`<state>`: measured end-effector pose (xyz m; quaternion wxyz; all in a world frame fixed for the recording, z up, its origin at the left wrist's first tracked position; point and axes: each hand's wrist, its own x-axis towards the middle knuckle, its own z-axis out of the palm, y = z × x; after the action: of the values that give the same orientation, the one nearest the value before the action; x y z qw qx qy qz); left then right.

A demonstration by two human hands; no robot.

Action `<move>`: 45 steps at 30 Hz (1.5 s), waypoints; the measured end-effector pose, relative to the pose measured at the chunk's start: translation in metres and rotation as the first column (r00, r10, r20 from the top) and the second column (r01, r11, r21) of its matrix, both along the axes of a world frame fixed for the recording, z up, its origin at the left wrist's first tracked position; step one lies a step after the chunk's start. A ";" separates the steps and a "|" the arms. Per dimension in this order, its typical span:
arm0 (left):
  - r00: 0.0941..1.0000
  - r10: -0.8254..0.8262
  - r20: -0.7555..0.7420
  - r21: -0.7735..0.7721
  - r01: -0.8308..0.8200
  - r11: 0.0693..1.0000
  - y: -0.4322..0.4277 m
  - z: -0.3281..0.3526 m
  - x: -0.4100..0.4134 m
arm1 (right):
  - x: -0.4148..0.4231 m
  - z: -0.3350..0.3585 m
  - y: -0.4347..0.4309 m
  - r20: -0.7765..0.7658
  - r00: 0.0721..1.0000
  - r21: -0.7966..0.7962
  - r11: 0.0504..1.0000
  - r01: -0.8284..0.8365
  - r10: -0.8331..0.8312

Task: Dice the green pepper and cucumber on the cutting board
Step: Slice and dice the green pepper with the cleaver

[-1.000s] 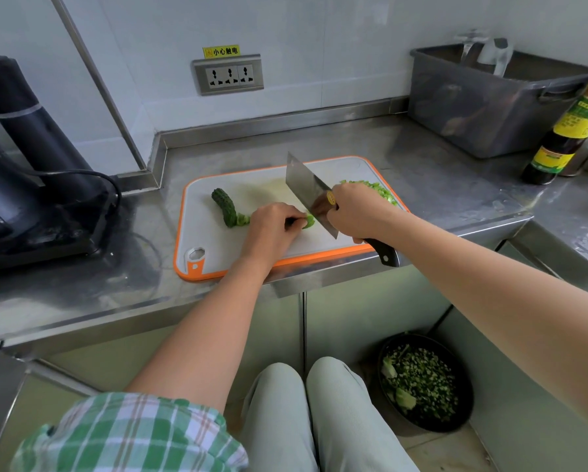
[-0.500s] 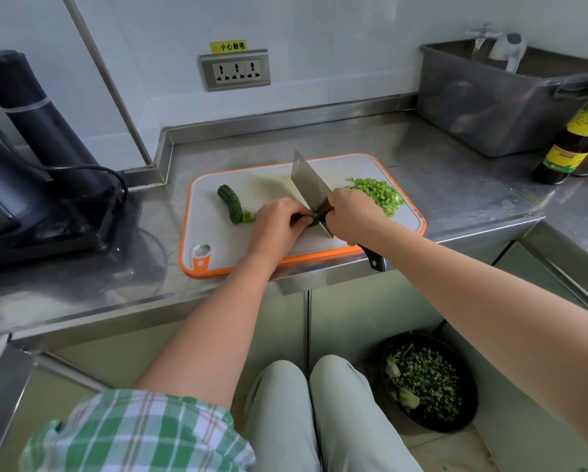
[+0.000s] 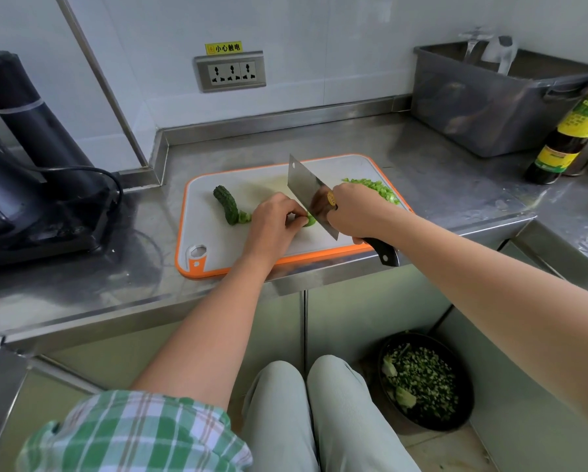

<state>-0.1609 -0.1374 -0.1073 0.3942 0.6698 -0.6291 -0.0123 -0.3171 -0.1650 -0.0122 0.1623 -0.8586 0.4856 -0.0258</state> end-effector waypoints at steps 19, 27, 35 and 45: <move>1.000 0.012 0.013 0.007 -0.012 1.000 0.003 0.000 -0.001 | 0.004 -0.017 -0.008 0.160 0.984 0.013 0.997 0.073 -0.075; 1.000 0.029 0.007 0.026 -0.029 0.999 0.003 0.003 -0.002 | 0.003 -0.002 0.000 0.019 1.000 0.022 1.000 -0.005 0.004; 1.000 0.014 0.025 0.025 -0.014 1.000 0.002 0.001 -0.001 | 0.006 -0.011 -0.001 0.024 1.000 0.030 0.999 -0.020 0.019; 0.998 0.049 0.035 0.025 -0.050 0.998 0.004 0.001 -0.003 | 0.008 -0.027 -0.008 0.131 0.990 -0.047 0.997 0.053 -0.047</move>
<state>-0.1641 -0.1337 -0.1067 0.3748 0.6904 -0.6187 0.0009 -0.3090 -0.1726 -0.0393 0.1712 -0.8465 0.4945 -0.0979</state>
